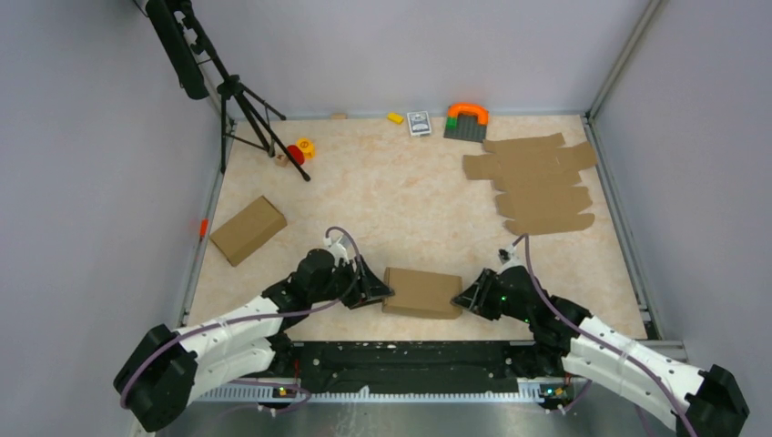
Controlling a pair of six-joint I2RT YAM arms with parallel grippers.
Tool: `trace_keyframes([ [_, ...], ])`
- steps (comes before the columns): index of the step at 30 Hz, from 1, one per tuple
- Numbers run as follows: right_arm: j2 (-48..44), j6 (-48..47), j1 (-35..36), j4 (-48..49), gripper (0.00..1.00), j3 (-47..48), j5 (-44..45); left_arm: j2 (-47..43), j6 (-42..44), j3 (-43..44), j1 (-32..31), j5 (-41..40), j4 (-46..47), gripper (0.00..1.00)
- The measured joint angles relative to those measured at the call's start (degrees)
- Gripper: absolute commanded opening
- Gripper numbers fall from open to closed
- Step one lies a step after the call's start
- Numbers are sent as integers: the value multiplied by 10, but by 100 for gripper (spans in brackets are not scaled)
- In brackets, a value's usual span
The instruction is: Fold the paper box
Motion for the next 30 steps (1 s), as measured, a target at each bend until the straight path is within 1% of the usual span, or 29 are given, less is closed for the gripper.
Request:
trace_keyframes([
  [2, -3, 3, -1, -2, 18, 0, 1, -10, -4, 0, 3, 0, 0, 57],
  [3, -3, 4, -2, -3, 17, 0, 1, -12, -8, -2, 4, 0, 6, 60],
  [6, -4, 9, -5, -4, 13, 0, 1, -4, -34, -29, 11, 3, 65, 78],
  [8, -4, 11, -5, 1, 10, -4, 1, 19, -57, -50, 13, 14, 111, 84],
  [10, -6, 12, -7, 3, 9, -7, 0, 43, -65, -52, 13, 29, 126, 84],
  [12, -11, 14, -10, 0, 6, -7, 0, 58, -69, -52, 13, 38, 138, 82],
  [15, -32, 17, -15, -7, 5, -14, 2, 64, -73, -52, 13, 46, 150, 79],
  [18, -64, 24, -17, -18, 1, -24, 7, 64, -79, -52, 14, 48, 155, 78],
  [22, -121, 39, -20, -47, 0, -37, 9, 38, -83, -52, 21, 50, 153, 84],
  [24, -143, 48, -20, -67, 0, -37, 8, 21, -80, -52, 24, 50, 148, 89],
  [30, -183, 74, -20, -89, 0, -37, -3, -22, -55, -49, 28, 40, 91, 98],
])
